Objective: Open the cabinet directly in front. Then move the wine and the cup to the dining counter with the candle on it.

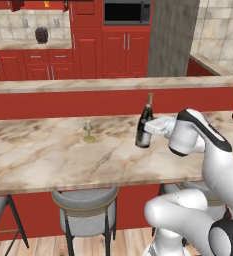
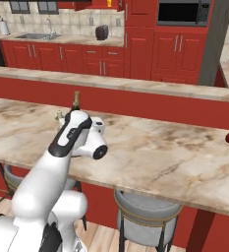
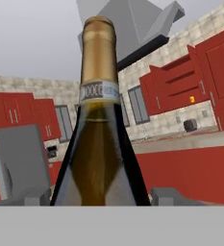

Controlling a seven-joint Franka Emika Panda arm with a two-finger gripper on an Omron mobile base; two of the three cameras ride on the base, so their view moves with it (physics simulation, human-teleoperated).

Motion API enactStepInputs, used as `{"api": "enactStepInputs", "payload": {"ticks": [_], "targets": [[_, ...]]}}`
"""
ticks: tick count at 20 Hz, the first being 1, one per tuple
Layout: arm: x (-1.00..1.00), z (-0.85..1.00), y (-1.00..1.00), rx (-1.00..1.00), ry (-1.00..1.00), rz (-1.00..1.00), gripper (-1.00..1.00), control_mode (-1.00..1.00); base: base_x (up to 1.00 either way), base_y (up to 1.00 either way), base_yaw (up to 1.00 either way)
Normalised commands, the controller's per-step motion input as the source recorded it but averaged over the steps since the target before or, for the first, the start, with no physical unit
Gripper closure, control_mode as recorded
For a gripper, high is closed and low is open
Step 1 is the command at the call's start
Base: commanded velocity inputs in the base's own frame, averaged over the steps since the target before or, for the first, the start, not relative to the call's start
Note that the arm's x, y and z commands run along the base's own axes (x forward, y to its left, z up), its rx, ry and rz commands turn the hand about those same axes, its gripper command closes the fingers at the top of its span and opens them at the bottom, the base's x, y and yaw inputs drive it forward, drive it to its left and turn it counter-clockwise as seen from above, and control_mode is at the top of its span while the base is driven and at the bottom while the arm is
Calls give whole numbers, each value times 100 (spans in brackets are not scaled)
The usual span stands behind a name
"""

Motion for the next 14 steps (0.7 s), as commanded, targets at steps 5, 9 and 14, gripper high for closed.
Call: {"api": "enactStepInputs", "payload": {"ticks": [5,9,14], "targets": [[20,0,32,-3,0,-3,100,-100,0,0,0],[20,0,32,-1,0,-21,100,-100,0,0,0],[10,0,14,0,0,-27,100,-100,0,0,0]]}}
